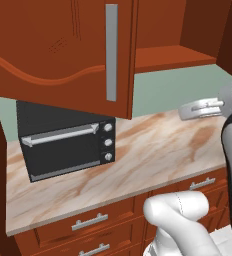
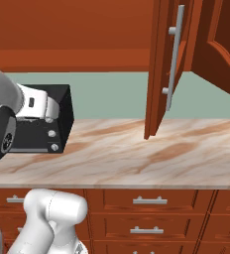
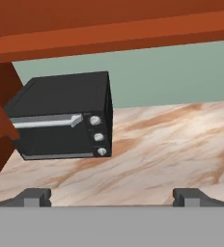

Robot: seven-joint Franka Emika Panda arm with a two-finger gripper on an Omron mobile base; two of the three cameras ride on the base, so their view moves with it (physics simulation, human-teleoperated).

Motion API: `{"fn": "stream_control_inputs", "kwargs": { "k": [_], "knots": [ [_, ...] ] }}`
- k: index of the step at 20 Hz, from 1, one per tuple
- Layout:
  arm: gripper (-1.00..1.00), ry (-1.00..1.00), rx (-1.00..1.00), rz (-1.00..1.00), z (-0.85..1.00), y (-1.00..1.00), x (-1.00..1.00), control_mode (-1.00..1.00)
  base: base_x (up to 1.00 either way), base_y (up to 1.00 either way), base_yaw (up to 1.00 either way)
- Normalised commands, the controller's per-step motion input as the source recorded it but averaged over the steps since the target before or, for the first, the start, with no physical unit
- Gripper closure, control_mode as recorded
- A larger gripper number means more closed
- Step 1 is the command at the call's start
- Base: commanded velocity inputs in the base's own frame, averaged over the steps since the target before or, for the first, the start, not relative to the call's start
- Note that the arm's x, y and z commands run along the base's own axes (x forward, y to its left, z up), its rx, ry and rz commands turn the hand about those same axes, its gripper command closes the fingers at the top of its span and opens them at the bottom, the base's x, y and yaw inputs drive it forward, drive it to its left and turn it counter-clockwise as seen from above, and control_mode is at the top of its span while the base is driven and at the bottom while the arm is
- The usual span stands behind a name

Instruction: Close all open cabinet doors.

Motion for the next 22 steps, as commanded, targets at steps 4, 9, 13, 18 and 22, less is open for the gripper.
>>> {"fn": "stream_control_inputs", "kwargs": {
  "k": [4, 9, 13, 18, 22],
  "knots": [
    [-1.0, 0.0, 0.1, 0.0, -0.15, 0.28, -0.42, -1.0, 0.0, 0.0, 0.0],
    [-1.0, 0.02, 0.16, -0.01, -0.11, 0.29, -0.29, -1.0, 0.0, 0.0, 0.0],
    [-1.0, 0.18, 0.25, -0.08, 0.06, 0.15, -0.35, -1.0, 0.0, 0.0, 0.0],
    [-1.0, 0.26, 0.2, -0.09, 0.02, 0.26, -0.31, -1.0, 0.0, 0.0, 0.0],
    [-1.0, 0.26, 0.16, -0.1, 0.0, 0.44, -0.2, -1.0, 0.0, 0.0, 0.0]
  ]
}}
